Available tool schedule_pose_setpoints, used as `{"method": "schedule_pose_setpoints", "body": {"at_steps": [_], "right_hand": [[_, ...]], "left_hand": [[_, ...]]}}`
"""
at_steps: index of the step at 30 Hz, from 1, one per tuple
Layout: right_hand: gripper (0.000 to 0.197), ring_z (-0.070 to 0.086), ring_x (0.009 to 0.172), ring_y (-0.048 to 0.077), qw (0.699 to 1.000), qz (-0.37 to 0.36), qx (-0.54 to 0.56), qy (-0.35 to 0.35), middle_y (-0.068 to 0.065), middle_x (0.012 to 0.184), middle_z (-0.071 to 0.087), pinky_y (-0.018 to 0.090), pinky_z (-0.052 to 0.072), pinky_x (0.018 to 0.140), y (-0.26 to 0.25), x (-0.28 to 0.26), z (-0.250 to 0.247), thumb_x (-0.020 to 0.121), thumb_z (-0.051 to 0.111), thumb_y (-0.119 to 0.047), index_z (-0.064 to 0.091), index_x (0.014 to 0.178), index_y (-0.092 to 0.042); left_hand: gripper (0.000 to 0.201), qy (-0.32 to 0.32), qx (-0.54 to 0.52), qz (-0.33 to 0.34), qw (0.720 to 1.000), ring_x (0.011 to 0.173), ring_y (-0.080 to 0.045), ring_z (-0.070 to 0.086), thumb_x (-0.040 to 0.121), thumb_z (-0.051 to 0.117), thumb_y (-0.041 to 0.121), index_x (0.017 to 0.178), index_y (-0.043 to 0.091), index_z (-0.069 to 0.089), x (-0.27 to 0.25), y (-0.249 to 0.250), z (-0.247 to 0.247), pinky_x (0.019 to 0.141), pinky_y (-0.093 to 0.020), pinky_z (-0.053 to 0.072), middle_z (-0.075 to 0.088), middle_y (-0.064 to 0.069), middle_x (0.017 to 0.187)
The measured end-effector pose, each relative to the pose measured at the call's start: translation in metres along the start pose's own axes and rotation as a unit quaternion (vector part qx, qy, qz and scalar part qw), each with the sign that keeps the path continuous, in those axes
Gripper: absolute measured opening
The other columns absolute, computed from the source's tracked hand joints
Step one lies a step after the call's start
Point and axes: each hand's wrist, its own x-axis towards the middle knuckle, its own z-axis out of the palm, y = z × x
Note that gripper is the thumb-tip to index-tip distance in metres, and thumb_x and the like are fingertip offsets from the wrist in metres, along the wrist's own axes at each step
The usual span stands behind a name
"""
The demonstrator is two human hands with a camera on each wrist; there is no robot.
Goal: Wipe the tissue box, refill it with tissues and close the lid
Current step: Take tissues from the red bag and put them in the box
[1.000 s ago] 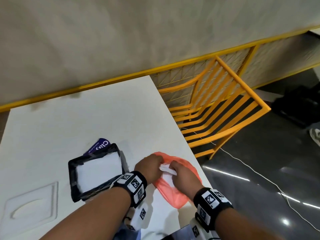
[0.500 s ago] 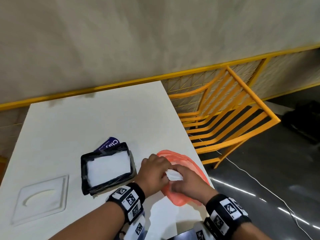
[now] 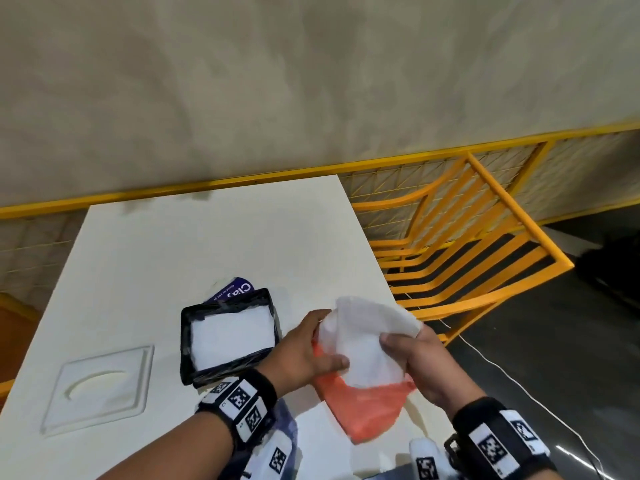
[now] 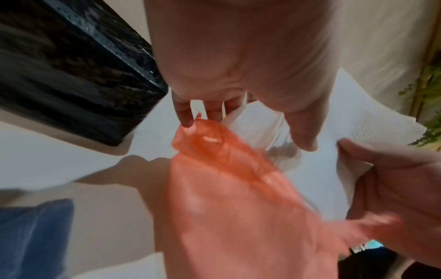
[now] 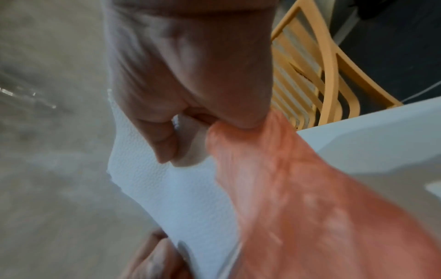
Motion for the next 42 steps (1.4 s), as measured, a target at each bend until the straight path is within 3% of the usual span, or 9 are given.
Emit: {"method": "schedule_pose_setpoints", "body": {"at_steps": [9, 14, 16, 19, 24, 30, 33, 38, 42], "right_hand": [[0.043, 0.063, 0.112, 0.039, 0.98, -0.07, 0.168, -0.073, 0.022, 0.12, 0.065, 0.057, 0.05, 0.095, -0.038, 0.007, 0.048, 0.075, 0.064, 0.002, 0.067, 0.116, -0.012], [0.063, 0.057, 0.119, 0.042, 0.967, -0.021, 0.216, -0.132, 0.025, 0.131, 0.058, 0.057, 0.046, 0.098, -0.043, 0.02, 0.081, 0.074, 0.068, 0.002, 0.05, 0.135, -0.002], [0.064, 0.059, 0.116, 0.043, 0.96, 0.002, 0.234, -0.156, 0.027, 0.129, 0.059, 0.055, 0.051, 0.091, -0.042, 0.021, 0.093, 0.071, 0.07, 0.002, 0.053, 0.133, -0.002], [0.056, 0.061, 0.112, 0.043, 0.948, 0.029, 0.248, -0.196, 0.029, 0.128, 0.059, 0.052, 0.054, 0.085, -0.04, 0.022, 0.116, 0.076, 0.061, 0.005, 0.054, 0.131, 0.001], [0.054, 0.039, 0.131, 0.054, 0.944, 0.038, 0.208, -0.255, 0.037, 0.141, 0.041, 0.067, 0.029, 0.109, -0.039, 0.029, 0.155, 0.087, 0.053, 0.006, 0.042, 0.14, 0.006], [0.054, 0.051, 0.122, 0.053, 0.956, 0.019, 0.093, -0.276, 0.034, 0.132, 0.053, 0.07, 0.036, 0.102, -0.033, 0.041, 0.187, 0.084, 0.058, 0.003, 0.048, 0.137, -0.002], [0.051, 0.058, 0.116, 0.048, 0.963, 0.008, 0.057, -0.264, 0.029, 0.126, 0.06, 0.064, 0.044, 0.098, -0.03, 0.042, 0.2, 0.082, 0.058, 0.002, 0.053, 0.132, -0.005], [0.049, 0.063, 0.113, 0.035, 0.978, 0.006, 0.071, -0.195, 0.019, 0.128, 0.063, 0.048, 0.054, 0.089, -0.022, 0.048, 0.211, 0.082, 0.066, -0.015, 0.055, 0.13, -0.015], [0.057, 0.046, 0.131, 0.044, 0.959, 0.074, 0.133, -0.239, 0.025, 0.143, 0.047, 0.063, 0.033, 0.109, -0.012, 0.055, 0.206, 0.096, 0.054, -0.032, 0.039, 0.145, -0.009]], "left_hand": [[0.102, 0.035, -0.292, 0.022, 0.956, 0.121, -0.021, 0.064, 0.059, 0.084, 0.058, 0.145, 0.038, 0.033, -0.022, 0.035, -0.037, 0.102, -0.051, 0.051, 0.065, 0.004, 0.132], [0.063, 0.08, -0.432, -0.024, 0.898, 0.095, -0.025, 0.068, 0.085, 0.062, 0.055, 0.138, 0.025, 0.049, -0.039, 0.038, -0.074, 0.086, -0.046, 0.051, 0.073, -0.006, 0.113], [0.044, 0.1, -0.429, -0.027, 0.897, 0.091, -0.02, 0.071, 0.096, 0.061, 0.046, 0.133, 0.024, 0.052, -0.043, 0.037, -0.083, 0.082, -0.039, 0.053, 0.075, -0.003, 0.108], [0.038, 0.126, -0.378, -0.029, 0.917, 0.113, -0.02, 0.068, 0.098, 0.061, 0.042, 0.133, 0.027, 0.057, -0.053, 0.031, -0.097, 0.092, -0.039, 0.055, 0.068, -0.005, 0.13], [0.06, 0.038, -0.416, 0.014, 0.909, 0.125, -0.04, 0.06, 0.089, 0.069, 0.04, 0.138, 0.01, 0.054, -0.079, 0.022, -0.107, 0.104, -0.054, 0.05, 0.063, -0.02, 0.135], [0.049, 0.072, -0.444, 0.0, 0.893, 0.122, -0.043, 0.061, 0.091, 0.063, 0.022, 0.137, 0.008, 0.056, -0.092, 0.01, -0.125, 0.102, -0.059, 0.049, 0.064, -0.023, 0.132], [0.046, 0.112, -0.435, -0.006, 0.893, 0.114, -0.038, 0.067, 0.085, 0.066, 0.021, 0.129, 0.008, 0.062, -0.095, 0.008, -0.13, 0.095, -0.05, 0.056, 0.07, -0.02, 0.123], [0.05, 0.146, -0.439, -0.017, 0.887, 0.116, -0.039, 0.065, 0.088, 0.065, 0.027, 0.133, 0.007, 0.06, -0.096, -0.002, -0.137, 0.105, -0.057, 0.048, 0.069, -0.02, 0.125], [0.047, 0.137, -0.431, -0.033, 0.891, 0.115, -0.037, 0.067, 0.089, 0.064, 0.029, 0.131, 0.009, 0.06, -0.097, -0.005, -0.143, 0.104, -0.056, 0.048, 0.07, -0.018, 0.124]]}}
